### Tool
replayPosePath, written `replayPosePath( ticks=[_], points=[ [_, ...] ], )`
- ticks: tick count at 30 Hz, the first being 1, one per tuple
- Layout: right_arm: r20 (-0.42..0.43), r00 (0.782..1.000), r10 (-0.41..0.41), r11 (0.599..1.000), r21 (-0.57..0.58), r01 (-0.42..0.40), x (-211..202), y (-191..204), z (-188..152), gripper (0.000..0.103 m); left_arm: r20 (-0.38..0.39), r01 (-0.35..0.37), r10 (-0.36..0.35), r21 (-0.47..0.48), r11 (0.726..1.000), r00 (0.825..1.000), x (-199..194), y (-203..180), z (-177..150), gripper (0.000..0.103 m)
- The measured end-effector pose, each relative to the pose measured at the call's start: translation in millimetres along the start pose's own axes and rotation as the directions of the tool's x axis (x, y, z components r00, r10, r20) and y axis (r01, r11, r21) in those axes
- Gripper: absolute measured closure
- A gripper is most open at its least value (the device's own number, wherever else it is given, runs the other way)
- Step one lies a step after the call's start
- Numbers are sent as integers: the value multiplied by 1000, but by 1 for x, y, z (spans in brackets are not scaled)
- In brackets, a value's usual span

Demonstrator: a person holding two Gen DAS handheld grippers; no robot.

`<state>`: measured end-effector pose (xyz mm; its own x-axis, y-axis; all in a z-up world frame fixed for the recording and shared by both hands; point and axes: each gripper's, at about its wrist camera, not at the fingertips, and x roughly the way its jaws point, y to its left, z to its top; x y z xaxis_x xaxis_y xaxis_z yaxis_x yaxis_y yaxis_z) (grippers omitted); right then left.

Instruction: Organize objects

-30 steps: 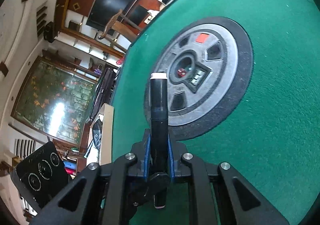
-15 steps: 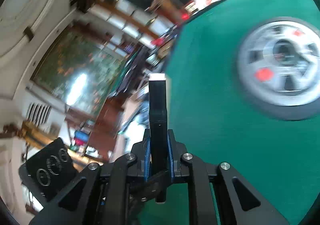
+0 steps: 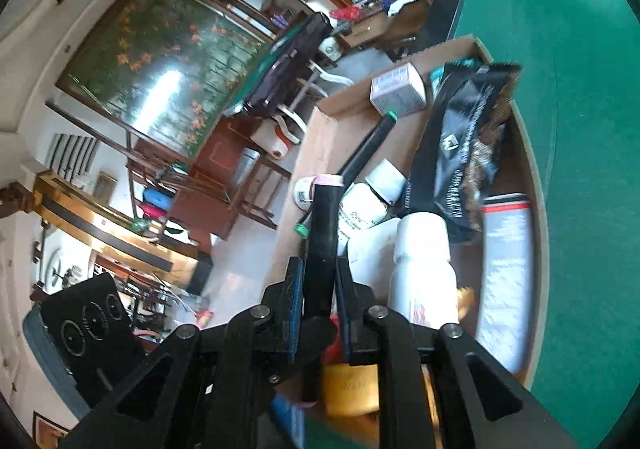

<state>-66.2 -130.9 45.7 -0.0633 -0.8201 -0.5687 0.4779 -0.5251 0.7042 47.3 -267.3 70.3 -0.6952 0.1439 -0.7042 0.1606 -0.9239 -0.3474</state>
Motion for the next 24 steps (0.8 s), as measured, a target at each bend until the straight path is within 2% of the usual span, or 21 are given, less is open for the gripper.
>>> replayPosePath(
  ticks=[2,4,6,7,9,10,13,14,15,16,17,19,20,21,22,23,24],
  points=[
    [8,999,-35,999,-16,35,3,3,1,84,-3,10,-10,-26,1000,1000,2,9,-2,82],
    [38,993,-109,991,-70,112,-5,5,-1,84,8,-1,1,-37,999,1000,0,14,-4,77],
    [91,976,-196,971,-121,206,-16,8,0,72,22,-10,12,-58,998,1000,0,16,-4,58],
    [109,970,-215,965,-128,229,-23,8,-1,63,30,-15,17,-68,998,999,0,18,-3,55],
    [154,963,-220,961,-135,241,-40,7,-4,58,55,-38,42,-78,996,998,-3,19,-2,52],
    [169,959,-230,957,-138,254,-47,6,-6,55,71,-59,64,-77,995,995,-5,18,-2,52],
    [221,933,-285,929,-176,326,-70,7,-17,50,138,-185,193,-72,980,971,-13,8,-4,51],
    [247,915,-320,907,-198,371,-79,9,-24,46,172,-228,236,-68,971,956,-17,2,-7,51],
    [280,888,-365,872,-231,432,-88,12,-34,43,198,-278,285,-64,959,938,-19,-5,-9,46],
    [315,862,-397,839,-256,479,-97,16,-44,36,225,-342,347,-62,938,911,-22,-15,-12,40],
    [357,832,-425,800,-282,530,-104,19,-55,30,246,-377,380,-63,924,891,-23,-21,-15,30],
    [443,765,-467,707,-332,624,-124,21,-81,20,296,-424,421,-59,904,857,-27,-37,-22,27],
    [482,734,-479,669,-341,660,-132,23,-93,20,324,-438,430,-52,898,843,-28,-46,-25,26],
    [506,708,-493,641,-339,689,-139,22,-106,19,342,-450,435,-41,892,833,-28,-54,-27,24],
    [520,684,-512,620,-327,713,-144,20,-115,13,346,-456,434,-21,890,832,-27,-61,-29,24],
    [535,660,-527,603,-312,734,-149,16,-124,6,336,-459,431,4,888,837,-24,-68,-31,24],
    [549,649,-526,603,-298,740,-155,12,-132,2,311,-462,432,28,886,847,-19,-75,-30,24]
  ],
)
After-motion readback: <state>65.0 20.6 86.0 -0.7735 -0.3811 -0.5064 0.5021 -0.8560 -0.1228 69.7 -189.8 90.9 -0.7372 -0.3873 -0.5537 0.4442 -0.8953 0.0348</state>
